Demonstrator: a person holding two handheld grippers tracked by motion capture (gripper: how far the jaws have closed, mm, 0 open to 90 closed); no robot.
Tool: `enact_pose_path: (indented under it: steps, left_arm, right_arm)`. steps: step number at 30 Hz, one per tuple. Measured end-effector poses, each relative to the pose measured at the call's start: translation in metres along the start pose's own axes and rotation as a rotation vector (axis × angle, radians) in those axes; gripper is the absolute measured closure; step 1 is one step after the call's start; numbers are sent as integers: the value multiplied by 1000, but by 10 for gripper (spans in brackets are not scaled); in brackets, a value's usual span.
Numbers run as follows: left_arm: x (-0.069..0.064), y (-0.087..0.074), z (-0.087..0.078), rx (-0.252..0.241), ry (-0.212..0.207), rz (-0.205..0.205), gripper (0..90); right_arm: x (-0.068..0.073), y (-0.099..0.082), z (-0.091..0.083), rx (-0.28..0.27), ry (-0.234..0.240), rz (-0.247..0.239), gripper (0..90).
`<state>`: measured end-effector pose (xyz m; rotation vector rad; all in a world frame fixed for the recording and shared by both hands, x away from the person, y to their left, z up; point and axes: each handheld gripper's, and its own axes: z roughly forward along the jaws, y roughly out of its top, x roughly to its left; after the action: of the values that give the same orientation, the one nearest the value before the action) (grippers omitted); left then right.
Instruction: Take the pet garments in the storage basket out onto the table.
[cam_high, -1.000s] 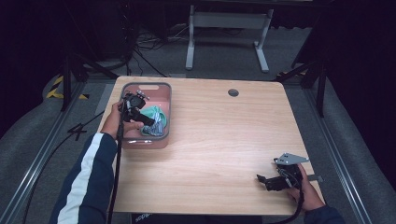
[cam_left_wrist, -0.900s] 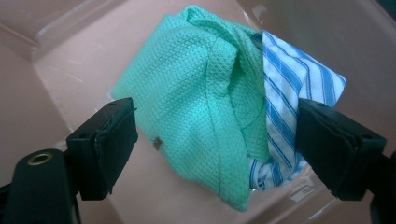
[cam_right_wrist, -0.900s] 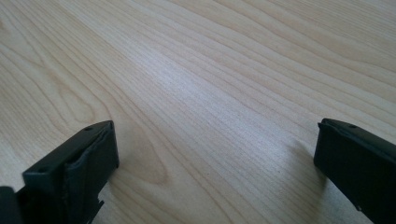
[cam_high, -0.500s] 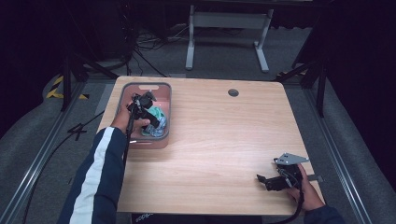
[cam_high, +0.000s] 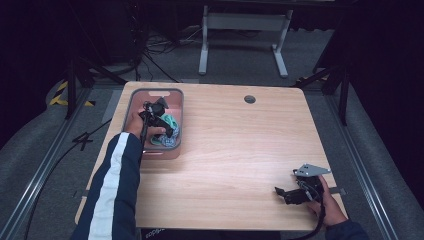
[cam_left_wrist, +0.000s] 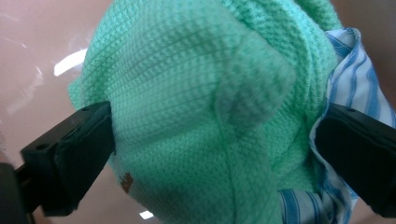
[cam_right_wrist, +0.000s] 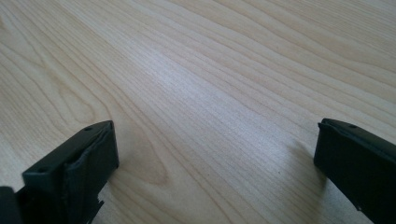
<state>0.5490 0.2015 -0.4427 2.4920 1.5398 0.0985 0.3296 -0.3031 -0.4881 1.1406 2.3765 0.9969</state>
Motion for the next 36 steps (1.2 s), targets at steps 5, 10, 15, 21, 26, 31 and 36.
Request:
enact_pose_path:
  steps: [5,10,15,21,26,31,36]
  left_arm:
    - [-3,1,-6,-22,-9,43,288]
    - [-8,4,-9,-12,-31,86,512]
    - [-9,3,-11,-22,-52,114,619]
    - [-13,1,-20,-73,-32,144,657]
    - [-15,-2,-34,-124,-16,156,660]
    - [-14,-5,-42,-154,-15,166,660]
    - [-11,-16,-58,-235,-31,178,660]
  right_arm:
    - [0,0,0,1,0,-2,0]
    - [0,0,0,1,0,-4,0]
    - [0,0,0,1,-1,-5,0]
    - [0,0,0,1,0,-5,0]
    - [0,0,0,2,-1,-5,0]
    - [0,0,0,1,-1,-5,0]
    - [0,0,0,1,-1,-4,0]
